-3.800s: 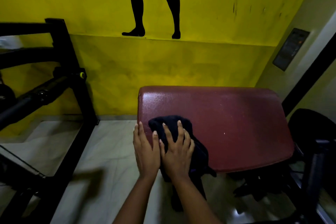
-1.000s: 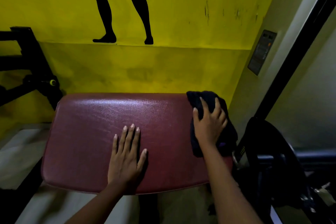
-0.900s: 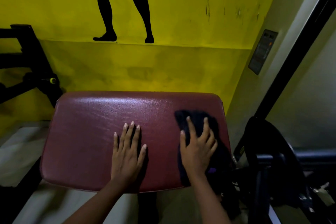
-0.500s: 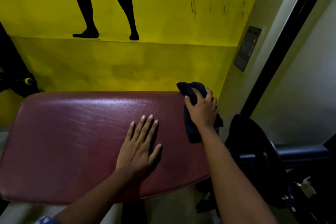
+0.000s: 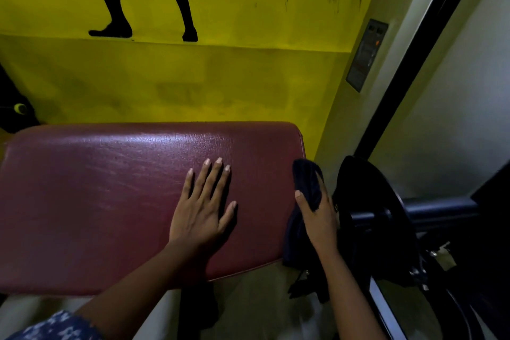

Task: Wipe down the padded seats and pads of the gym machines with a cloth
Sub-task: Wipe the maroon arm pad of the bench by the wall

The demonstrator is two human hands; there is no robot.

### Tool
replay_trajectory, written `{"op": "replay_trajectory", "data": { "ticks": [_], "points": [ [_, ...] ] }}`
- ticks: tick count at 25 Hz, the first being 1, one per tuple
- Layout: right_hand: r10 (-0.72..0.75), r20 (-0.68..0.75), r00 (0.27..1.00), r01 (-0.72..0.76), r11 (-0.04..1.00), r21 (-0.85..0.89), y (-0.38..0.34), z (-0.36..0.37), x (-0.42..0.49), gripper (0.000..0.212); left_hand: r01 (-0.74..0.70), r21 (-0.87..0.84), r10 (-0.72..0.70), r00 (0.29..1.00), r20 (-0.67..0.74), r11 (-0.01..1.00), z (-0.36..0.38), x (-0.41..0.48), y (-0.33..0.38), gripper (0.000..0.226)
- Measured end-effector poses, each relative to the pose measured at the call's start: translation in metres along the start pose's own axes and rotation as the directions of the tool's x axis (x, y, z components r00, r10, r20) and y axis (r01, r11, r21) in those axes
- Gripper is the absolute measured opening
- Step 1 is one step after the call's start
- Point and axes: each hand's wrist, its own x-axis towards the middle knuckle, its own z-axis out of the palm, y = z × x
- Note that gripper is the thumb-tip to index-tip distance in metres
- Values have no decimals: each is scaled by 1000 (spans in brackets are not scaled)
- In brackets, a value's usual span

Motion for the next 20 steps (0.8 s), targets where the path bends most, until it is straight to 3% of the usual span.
{"op": "replay_trajectory", "data": {
  "ticks": [5,10,12,16,20],
  "points": [
    [-36,26,999,38,996,-75,-55,13,92,62,-13,9,14,1000,-18,1000,3,0,-2,66],
    [121,-12,993,-121,992,33,-8,9,40,67,0,-19,-1,999,-37,1000,2,1,0,66],
    [179,-102,979,-169,981,97,8,10,9,62,-7,-7,7,1000,-22,1000,2,-1,-2,66],
    [451,-310,837,-376,885,274,8,33,-39,61,-50,8,50,999,14,999,0,4,-3,65],
    [539,-387,749,-372,824,428,0,79,-76,61,-226,-88,229,973,28,970,-12,-20,-39,60]
  ]
}}
